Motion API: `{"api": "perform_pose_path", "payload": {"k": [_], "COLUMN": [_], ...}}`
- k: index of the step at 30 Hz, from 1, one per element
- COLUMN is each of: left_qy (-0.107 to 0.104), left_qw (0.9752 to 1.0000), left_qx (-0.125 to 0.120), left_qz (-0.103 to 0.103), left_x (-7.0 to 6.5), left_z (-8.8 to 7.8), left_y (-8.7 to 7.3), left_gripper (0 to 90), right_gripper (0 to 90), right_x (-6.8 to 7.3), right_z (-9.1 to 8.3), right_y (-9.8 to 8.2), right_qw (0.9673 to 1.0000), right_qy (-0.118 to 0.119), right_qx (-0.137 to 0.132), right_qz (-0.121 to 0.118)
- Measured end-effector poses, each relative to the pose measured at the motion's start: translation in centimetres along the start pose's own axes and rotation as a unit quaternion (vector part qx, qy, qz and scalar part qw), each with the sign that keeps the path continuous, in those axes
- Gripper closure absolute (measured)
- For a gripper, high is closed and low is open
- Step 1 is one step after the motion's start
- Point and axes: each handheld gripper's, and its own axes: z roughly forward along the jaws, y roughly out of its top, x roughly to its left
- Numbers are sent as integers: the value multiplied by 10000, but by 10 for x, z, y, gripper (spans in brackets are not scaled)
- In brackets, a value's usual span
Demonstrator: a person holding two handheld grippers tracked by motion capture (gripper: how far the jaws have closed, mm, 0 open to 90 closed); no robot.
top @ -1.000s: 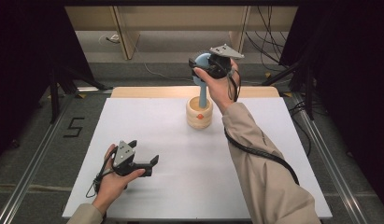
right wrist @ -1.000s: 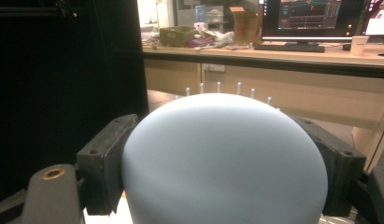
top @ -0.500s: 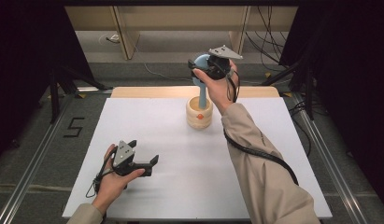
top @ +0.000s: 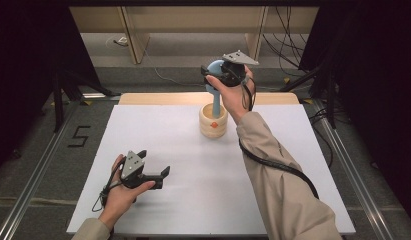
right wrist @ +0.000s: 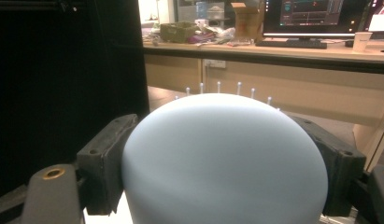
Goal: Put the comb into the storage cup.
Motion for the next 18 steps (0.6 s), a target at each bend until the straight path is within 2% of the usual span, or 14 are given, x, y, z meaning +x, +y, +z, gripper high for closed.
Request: {"api": "perform_pose_path", "payload": {"k": [18], "left_qy": [-7], "left_qw": [10000], "left_qx": [5], "left_qz": [1], "left_x": [0], "left_z": [0], "left_y": [0], "left_gripper": [0], "right_gripper": [213], "right_x": [0], "right_z": [2], "right_y": [-5], "right_qw": [10000], "right_qy": [3], "right_qx": [57], "right_qz": [1]}}
